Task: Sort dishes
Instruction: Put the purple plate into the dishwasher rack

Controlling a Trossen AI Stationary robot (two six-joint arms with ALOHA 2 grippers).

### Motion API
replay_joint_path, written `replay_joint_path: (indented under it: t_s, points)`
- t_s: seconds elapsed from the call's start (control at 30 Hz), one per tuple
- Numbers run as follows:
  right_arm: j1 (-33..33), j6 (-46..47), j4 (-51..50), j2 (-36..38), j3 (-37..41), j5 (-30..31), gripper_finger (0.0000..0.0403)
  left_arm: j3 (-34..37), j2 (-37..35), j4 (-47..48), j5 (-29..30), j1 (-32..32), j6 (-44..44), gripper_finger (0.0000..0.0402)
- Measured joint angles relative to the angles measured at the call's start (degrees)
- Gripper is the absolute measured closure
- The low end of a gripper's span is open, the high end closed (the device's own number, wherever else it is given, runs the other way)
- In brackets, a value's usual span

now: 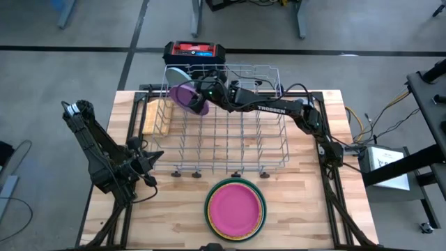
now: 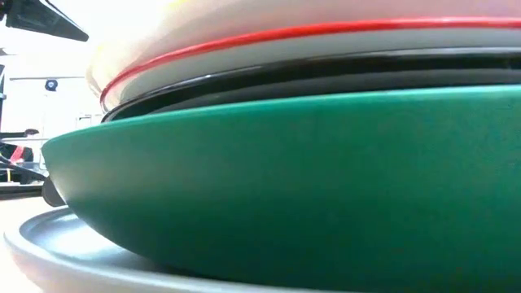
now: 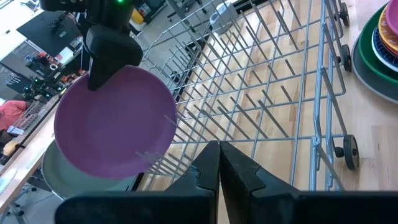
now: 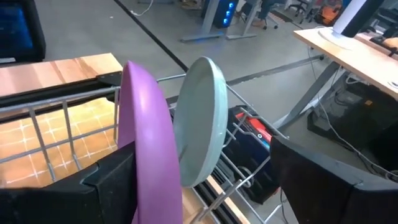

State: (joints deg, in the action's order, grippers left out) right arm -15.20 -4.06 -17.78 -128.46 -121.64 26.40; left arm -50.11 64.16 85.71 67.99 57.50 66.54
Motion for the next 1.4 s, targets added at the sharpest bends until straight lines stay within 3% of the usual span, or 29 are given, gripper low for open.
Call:
replay_joint_path:
  t_s: [0.23, 0.5, 0.6, 1.1, 1.4]
  points:
    - [-0.30, -3.91, 0.19, 0.00, 0.00, -1.46, 0.0063, 0.00, 0.00, 0.01, 0.22, 0.02, 0.00, 0.0401]
    - [-0.74, -0.23, 2.03, 0.02, 0.00, -2.23, 0.0059, -0.02, 0.00, -0.03, 0.50, 0.01, 0.00, 0.0401]
    - [-0.76, 1.46, 4.36, 0.17, 0.00, -6.01, 0.0059, 0.00, 0.00, -0.04, 0.50, 0.02, 0.00, 0.0401]
    - [-0.52, -0.31, 4.24, 0.47, -4.66, -4.26, 0.0059, 0.00, 0.00, -0.04, 0.61, 0.01, 0.00, 0.0401]
    - [0.57, -4.18, -9.92, 0.61, -6.24, -6.86, 0.0059, -0.02, 0.00, -0.04, 0.61, 0.00, 0.00, 0.0401]
